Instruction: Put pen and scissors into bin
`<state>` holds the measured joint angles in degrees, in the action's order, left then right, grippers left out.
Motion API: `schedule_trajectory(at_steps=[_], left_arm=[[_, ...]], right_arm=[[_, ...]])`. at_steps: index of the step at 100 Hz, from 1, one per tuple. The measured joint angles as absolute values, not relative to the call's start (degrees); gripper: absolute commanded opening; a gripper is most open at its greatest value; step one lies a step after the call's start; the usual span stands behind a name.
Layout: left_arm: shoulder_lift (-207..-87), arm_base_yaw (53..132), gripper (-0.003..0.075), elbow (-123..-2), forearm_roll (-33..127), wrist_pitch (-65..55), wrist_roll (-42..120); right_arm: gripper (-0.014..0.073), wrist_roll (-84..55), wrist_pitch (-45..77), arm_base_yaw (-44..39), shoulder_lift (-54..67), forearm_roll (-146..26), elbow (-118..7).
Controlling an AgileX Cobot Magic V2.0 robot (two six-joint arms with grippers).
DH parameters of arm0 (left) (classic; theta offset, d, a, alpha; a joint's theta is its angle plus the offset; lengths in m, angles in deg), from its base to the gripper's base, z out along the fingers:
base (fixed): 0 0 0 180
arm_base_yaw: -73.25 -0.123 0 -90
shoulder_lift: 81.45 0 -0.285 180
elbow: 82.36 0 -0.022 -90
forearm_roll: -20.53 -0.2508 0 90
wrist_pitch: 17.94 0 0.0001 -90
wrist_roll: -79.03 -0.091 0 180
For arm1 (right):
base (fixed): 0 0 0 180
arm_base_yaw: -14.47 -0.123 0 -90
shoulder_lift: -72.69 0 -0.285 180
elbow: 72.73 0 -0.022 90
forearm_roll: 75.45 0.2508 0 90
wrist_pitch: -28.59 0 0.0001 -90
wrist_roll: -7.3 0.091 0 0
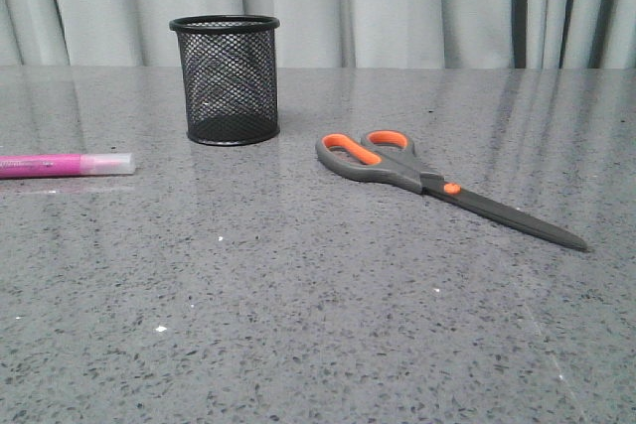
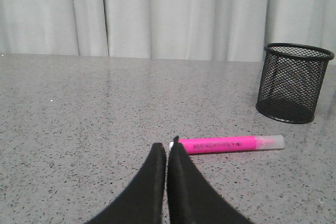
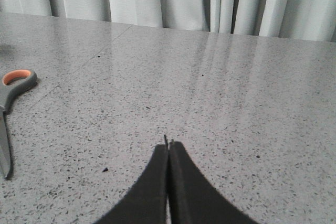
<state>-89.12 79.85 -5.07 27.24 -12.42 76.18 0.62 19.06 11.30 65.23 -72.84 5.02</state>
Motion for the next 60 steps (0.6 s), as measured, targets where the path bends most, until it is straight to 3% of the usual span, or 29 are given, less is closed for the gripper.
schedule_trajectory(at_steps=[60], left_arm=[[-89.1, 79.8, -0.0021, -5.1, 27.2, -12.4, 76.2]], right_arm=[[-0.0076, 0.6, 22.5, 11.3, 65.2, -72.8, 5.0]])
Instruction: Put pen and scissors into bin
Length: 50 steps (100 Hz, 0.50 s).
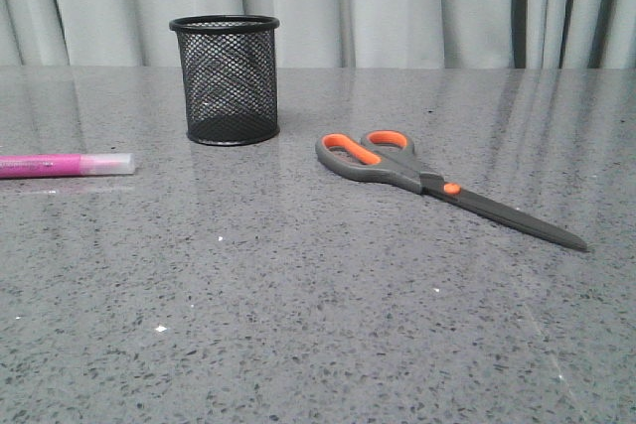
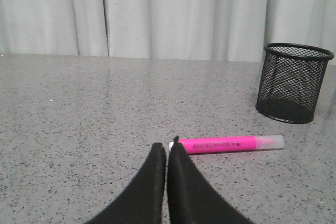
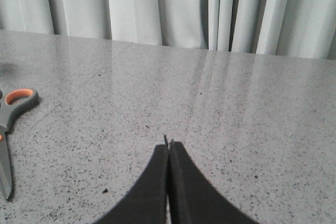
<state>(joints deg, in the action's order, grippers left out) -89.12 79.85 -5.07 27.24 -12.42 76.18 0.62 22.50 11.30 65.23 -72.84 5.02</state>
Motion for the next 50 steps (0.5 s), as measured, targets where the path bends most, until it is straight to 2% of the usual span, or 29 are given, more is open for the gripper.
schedule_trajectory(at_steps=[50], left_arm=[[-89.1, 79.8, -0.0022, -5.1, 28.9, -12.4, 76.2]], right_arm=[[-0.0076, 0.6, 22.9, 11.3, 65.2, -72.7, 5.0]])
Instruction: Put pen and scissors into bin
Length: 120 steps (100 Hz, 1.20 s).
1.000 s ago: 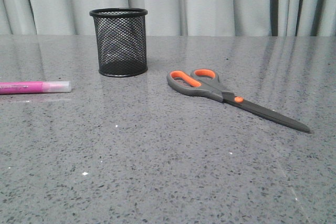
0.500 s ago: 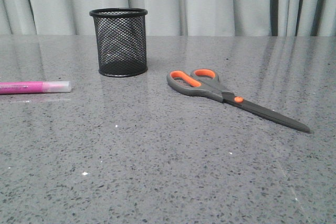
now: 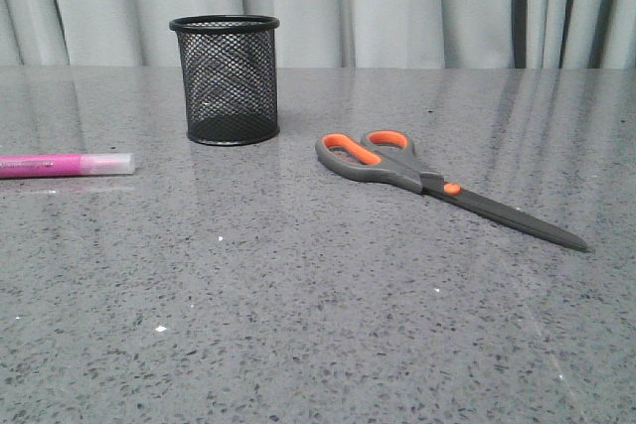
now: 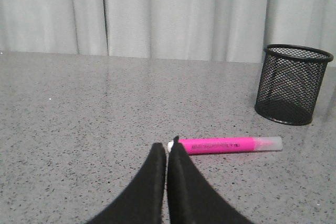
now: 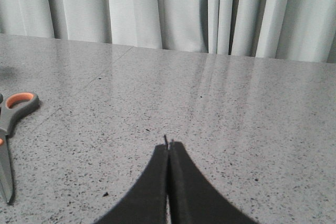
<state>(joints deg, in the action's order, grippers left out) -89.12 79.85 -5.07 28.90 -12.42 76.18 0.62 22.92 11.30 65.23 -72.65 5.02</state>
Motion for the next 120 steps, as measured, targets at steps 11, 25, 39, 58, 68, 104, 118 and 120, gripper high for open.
schedule_trajectory(at_steps=[11, 25, 39, 58, 68, 104, 118, 120], left_arm=[[-89.1, 79.8, -0.0022, -5.1, 34.9, -12.4, 76.2], [-89.1, 79.8, -0.0022, -5.1, 42.9, -12.4, 76.2], [-89.1, 79.8, -0.0022, -5.1, 53.0, -12.6, 76.3], [-89.1, 79.8, -0.0022, -5.1, 63.0, -12.9, 76.4], [-89.1, 79.8, -0.0022, -5.2, 63.9, -12.3, 76.4], [-100.5, 79.8, -0.0022, -20.1, 53.4, 0.4, 76.4], [-110.2, 79.8, -0.0022, -30.6, 45.9, 9.5, 76.1], [-111.6, 79.8, -0.0022, -32.1, 45.4, 10.8, 76.1]], right_arm=[[-0.0076, 0.6, 23.3, 11.3, 65.2, -69.1, 5.0], [-0.0076, 0.6, 23.9, 11.3, 65.2, -60.4, 5.0], [-0.0075, 0.6, 25.9, 11.3, 65.2, -48.8, 5.0], [-0.0074, 0.7, 25.4, 11.3, 65.2, -40.5, 5.0], [-0.0057, 0.7, 22.5, 11.3, 65.2, -40.2, 4.4], [-0.0057, 0.7, 7.5, 11.4, 50.5, -44.9, -11.3], [-0.0057, 0.7, -0.2, 11.4, 39.1, -46.4, -19.0], [-0.0057, 0.7, -1.2, 11.4, 37.6, -46.5, -20.1]])
